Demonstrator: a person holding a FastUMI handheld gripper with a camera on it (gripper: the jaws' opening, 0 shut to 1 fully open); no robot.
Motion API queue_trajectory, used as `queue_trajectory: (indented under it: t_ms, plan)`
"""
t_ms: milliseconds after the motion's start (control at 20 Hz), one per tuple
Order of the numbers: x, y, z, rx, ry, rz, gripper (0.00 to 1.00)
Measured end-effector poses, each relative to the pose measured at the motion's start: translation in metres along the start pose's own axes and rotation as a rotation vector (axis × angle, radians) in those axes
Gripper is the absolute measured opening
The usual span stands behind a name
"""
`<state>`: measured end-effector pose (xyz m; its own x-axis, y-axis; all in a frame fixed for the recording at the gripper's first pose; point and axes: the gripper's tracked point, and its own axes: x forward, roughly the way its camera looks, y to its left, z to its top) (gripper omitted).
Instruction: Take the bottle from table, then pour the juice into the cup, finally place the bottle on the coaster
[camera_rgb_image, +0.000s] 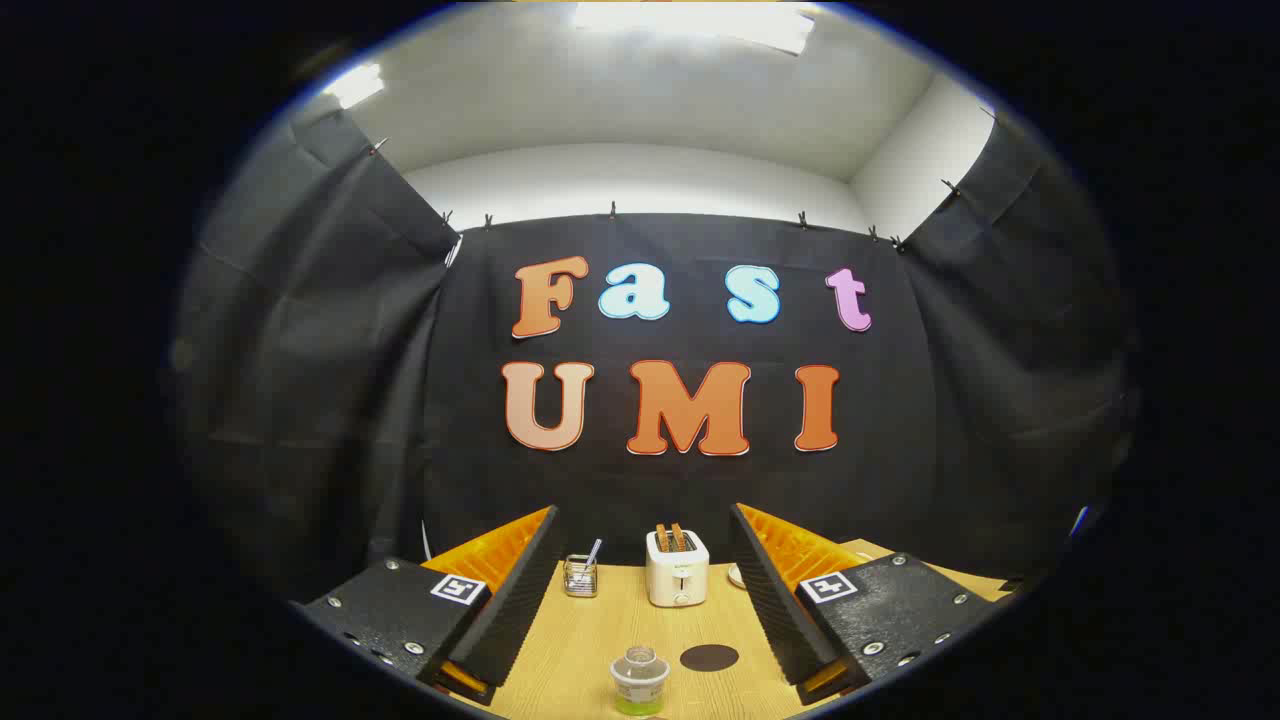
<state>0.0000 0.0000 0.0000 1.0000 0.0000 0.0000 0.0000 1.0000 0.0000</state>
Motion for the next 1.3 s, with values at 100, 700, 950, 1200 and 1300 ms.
queue_trajectory:
  t_ms: [100,700,950,1200,1300]
  plan:
    - [0.001,0.001,0.001,0.000,-0.002,0.003,0.98]
    - [0.000,0.003,-0.004,-0.026,0.000,0.001,0.98]
    - [0.001,-0.003,-0.023,-0.037,0.025,-0.041,0.98]
    - [0.004,-0.001,-0.052,-0.114,0.034,-0.075,0.98]
    - [0.004,-0.002,-0.073,-0.127,0.061,-0.092,0.98]
